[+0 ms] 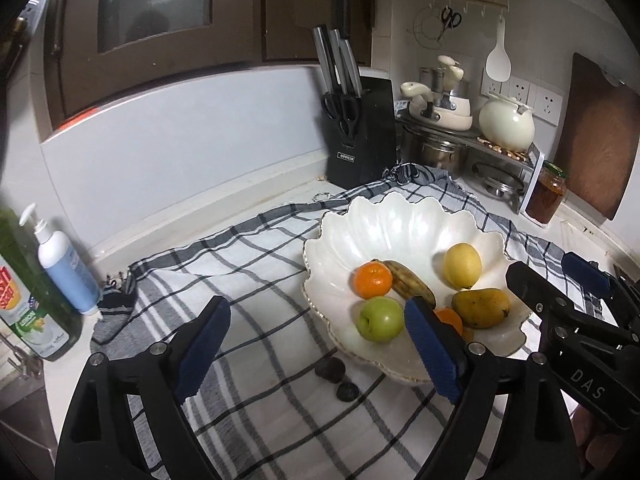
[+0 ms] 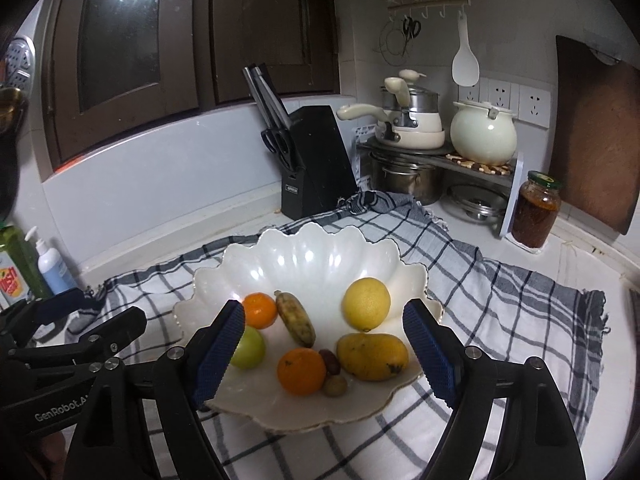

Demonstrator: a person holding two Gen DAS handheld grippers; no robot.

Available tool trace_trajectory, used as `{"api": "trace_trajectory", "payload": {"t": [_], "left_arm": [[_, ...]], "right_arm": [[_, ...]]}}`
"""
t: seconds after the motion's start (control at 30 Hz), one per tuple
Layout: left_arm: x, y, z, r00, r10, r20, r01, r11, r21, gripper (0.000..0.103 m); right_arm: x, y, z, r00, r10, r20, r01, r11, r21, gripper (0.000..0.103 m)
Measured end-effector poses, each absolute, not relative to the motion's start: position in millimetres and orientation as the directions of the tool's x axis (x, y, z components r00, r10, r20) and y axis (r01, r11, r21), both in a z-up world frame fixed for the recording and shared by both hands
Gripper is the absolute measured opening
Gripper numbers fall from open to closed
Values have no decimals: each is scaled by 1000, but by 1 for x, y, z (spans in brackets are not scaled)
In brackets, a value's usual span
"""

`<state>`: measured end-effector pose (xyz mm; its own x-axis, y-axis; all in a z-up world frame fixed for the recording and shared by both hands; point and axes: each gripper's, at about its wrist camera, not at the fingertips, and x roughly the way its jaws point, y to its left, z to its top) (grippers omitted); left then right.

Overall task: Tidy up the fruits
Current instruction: 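Withdraw both tools from the bowl toward the dark plums on the towel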

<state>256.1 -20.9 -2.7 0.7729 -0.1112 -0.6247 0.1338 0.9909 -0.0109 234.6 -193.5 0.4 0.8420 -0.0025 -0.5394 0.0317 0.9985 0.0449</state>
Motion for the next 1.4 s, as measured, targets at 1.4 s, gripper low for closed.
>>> {"api": "trace_trajectory", "payload": {"t": [1.4], "left_arm": [[269, -13, -86, 633, -234, -737, 335, 942, -11, 67]], "right_arm": [[182, -170, -65, 762, -284, -582, 359, 933, 13, 82]]}}
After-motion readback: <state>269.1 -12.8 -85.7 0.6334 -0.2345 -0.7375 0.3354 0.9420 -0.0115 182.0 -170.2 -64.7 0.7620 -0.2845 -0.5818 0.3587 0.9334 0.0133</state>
